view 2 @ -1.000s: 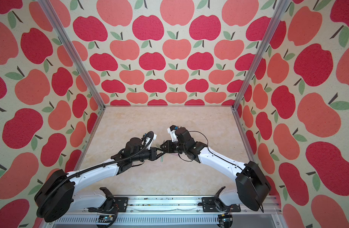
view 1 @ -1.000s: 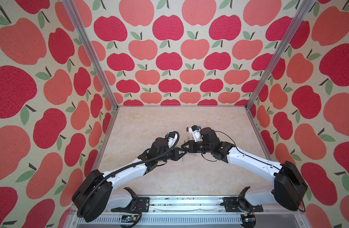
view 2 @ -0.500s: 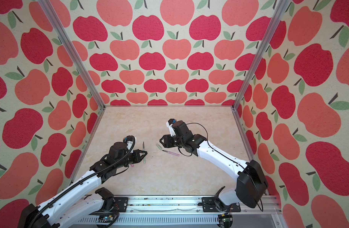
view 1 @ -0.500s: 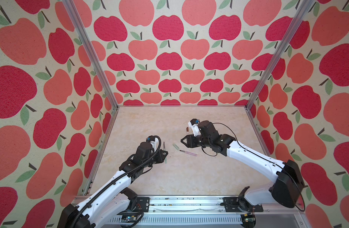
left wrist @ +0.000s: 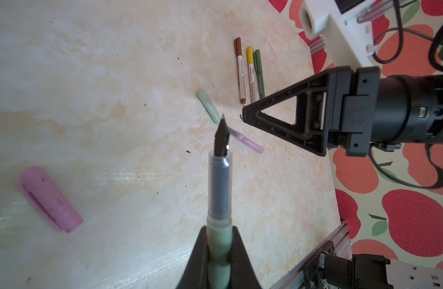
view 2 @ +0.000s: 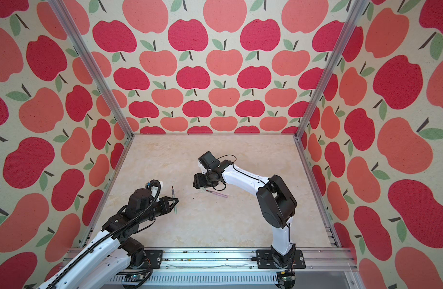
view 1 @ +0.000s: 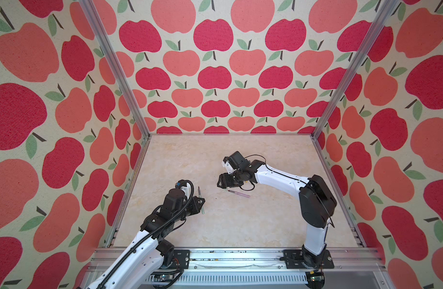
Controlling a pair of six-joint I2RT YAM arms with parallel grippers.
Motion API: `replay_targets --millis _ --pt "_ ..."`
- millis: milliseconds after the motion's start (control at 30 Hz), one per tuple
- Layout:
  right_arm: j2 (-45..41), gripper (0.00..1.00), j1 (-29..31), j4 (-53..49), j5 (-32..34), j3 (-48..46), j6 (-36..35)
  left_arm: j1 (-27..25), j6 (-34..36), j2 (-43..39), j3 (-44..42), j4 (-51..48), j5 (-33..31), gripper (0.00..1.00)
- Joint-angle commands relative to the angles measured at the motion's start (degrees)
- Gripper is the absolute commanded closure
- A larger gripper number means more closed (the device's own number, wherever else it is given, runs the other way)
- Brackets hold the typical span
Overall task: Insert the pens into the pen caps
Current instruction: 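Move the right gripper over the mint cap lying on the table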
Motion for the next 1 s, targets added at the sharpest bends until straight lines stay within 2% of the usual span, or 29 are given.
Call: replay_targets --millis 0,333,967 --pt "3.0 0.34 0.0 2.8 -3.9 1.2 5.0 0.8 0.8 -0.5 -0.6 -1.7 -0.3 1.0" --pt "10.2 0.34 0.5 4.3 -6.3 5.0 8.2 2.7 1.8 -0.5 -0.4 -1.4 1.4 1.0" --pt "13.2 0.35 -1.4 -3.5 4.0 7.2 5.9 4.3 1.8 0.6 -1.3 0.7 2.4 1.0"
